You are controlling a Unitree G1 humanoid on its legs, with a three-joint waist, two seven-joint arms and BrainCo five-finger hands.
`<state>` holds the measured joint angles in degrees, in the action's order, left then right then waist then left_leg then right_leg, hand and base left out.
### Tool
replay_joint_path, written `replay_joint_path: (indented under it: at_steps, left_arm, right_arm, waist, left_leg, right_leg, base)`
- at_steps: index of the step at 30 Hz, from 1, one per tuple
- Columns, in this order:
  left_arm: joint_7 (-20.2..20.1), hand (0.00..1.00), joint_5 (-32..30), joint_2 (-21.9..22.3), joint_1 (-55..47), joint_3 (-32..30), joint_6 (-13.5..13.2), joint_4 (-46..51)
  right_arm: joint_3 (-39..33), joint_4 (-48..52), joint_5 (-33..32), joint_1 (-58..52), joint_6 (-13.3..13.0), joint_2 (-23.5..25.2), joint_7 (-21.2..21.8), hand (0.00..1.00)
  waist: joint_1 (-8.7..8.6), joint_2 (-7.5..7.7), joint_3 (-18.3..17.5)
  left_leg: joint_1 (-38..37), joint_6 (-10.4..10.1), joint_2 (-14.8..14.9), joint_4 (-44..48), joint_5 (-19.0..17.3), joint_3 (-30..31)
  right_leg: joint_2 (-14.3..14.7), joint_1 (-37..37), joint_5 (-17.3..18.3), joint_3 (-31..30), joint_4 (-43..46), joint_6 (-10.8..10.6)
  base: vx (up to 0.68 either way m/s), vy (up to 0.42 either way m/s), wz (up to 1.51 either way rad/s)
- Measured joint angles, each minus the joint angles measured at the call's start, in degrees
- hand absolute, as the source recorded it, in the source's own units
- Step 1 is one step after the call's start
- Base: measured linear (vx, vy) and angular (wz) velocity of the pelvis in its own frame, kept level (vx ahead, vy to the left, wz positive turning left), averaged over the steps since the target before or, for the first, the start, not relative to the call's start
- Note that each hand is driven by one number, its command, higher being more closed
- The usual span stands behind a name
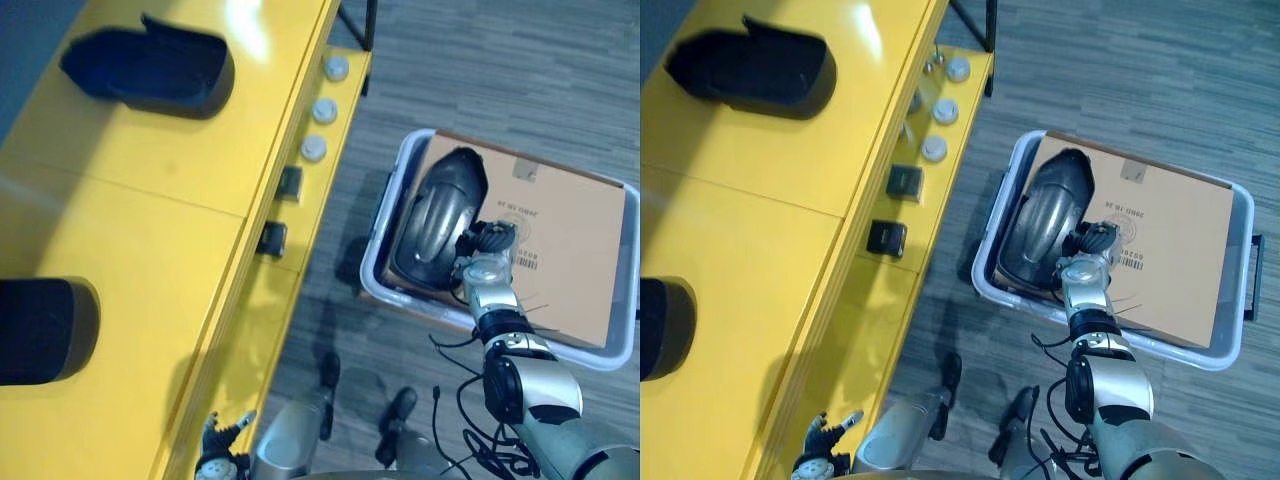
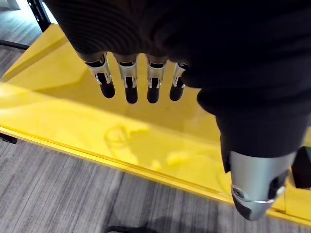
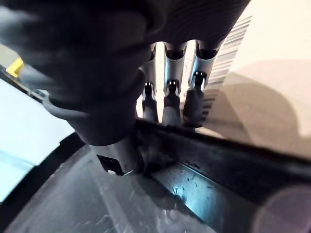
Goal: Walk over and take plastic housings, then place them on the shelf
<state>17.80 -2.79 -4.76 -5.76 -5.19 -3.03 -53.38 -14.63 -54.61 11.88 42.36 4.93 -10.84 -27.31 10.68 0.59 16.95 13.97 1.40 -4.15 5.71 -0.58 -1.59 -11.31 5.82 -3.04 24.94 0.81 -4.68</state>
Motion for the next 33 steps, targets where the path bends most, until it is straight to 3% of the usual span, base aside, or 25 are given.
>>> replay_joint_path:
  at_steps: [3,6,14,24,27,29,33]
  left_arm:
    - [0.0,0.0,0.0,0.0,0.2,0.0,0.0,0.1]
    - [0.0,0.0,-0.1,-0.1,0.2,0.0,0.3,0.1]
    - [-0.1,0.0,-0.1,0.1,-0.5,0.1,0.4,3.7]
    - [-0.1,0.0,-0.2,3.6,-3.3,10.5,-1.4,34.7]
    - [0.2,0.0,-0.2,3.6,-2.6,12.4,-2.6,45.0]
    - [1.2,0.0,-0.3,3.4,-2.5,13.9,-3.2,51.3]
    - [2.7,0.0,-0.3,3.4,-0.8,16.4,-4.2,58.6]
  right_arm:
    - [0.0,3.2,-0.1,-3.5,0.0,1.6,0.2,1.0]
    - [-0.2,7.3,0.0,-7.6,0.2,1.4,0.0,1.0]
    - [-1.2,24.6,1.5,-16.9,0.4,1.6,-0.5,1.0]
    - [0.0,47.1,7.4,-25.1,-1.1,5.9,-3.6,1.0]
    - [2.6,53.2,9.2,-25.8,-1.6,7.2,-4.0,1.0]
    - [5.7,57.1,9.5,-26.6,-2.6,8.0,-4.0,1.0]
    - [9.6,61.2,10.3,-26.6,-4.4,8.8,-3.8,1.0]
  waist:
    - [-0.15,0.05,0.0]
    - [-0.67,0.13,-0.1]
    - [-2.55,0.34,-2.8]
    - [-4.04,0.37,-7.4]
    - [-4.98,0.32,-7.5]
    - [-5.55,0.29,-9.5]
    - [-6.57,0.25,-10.6]
  left_leg:
    - [-1.8,0.0,0.1,-1.9,0.2,0.1]
    - [-3.2,-2.0,0.2,-4.6,2.1,0.3]
    - [-5.6,-0.7,0.1,-7.7,4.0,0.7]
    - [-7.1,-0.7,0.9,-8.8,4.4,0.4]
    - [-8.2,-0.7,1.3,-8.7,4.4,0.1]
    - [-8.3,-0.7,1.4,-8.7,4.4,-0.1]
    - [-9.9,-0.6,1.4,-8.7,4.4,-0.2]
  right_leg:
    - [0.2,-0.9,0.8,0.1,0.0,-1.2]
    - [0.2,-1.2,0.9,0.3,0.0,-1.1]
    - [0.2,-2.7,0.9,0.7,-0.7,-1.1]
    - [0.9,-3.6,0.9,0.4,-1.1,-1.1]
    - [1.3,-4.6,1.0,0.1,-1.4,-0.9]
    - [1.5,-4.8,1.0,-0.2,-2.0,-0.9]
    - [1.6,-6.6,1.0,-0.5,-2.8,-0.9]
  base:
    - [-0.01,-0.05,-0.03]
    - [-0.02,-0.029,0.03]
    - [-0.05,0.004,0.01]
    - [-0.02,-0.002,-0.03]
    - [0.03,-0.034,-0.08]
    - [0.06,-0.026,-0.06]
    - [0.05,-0.022,-0.06]
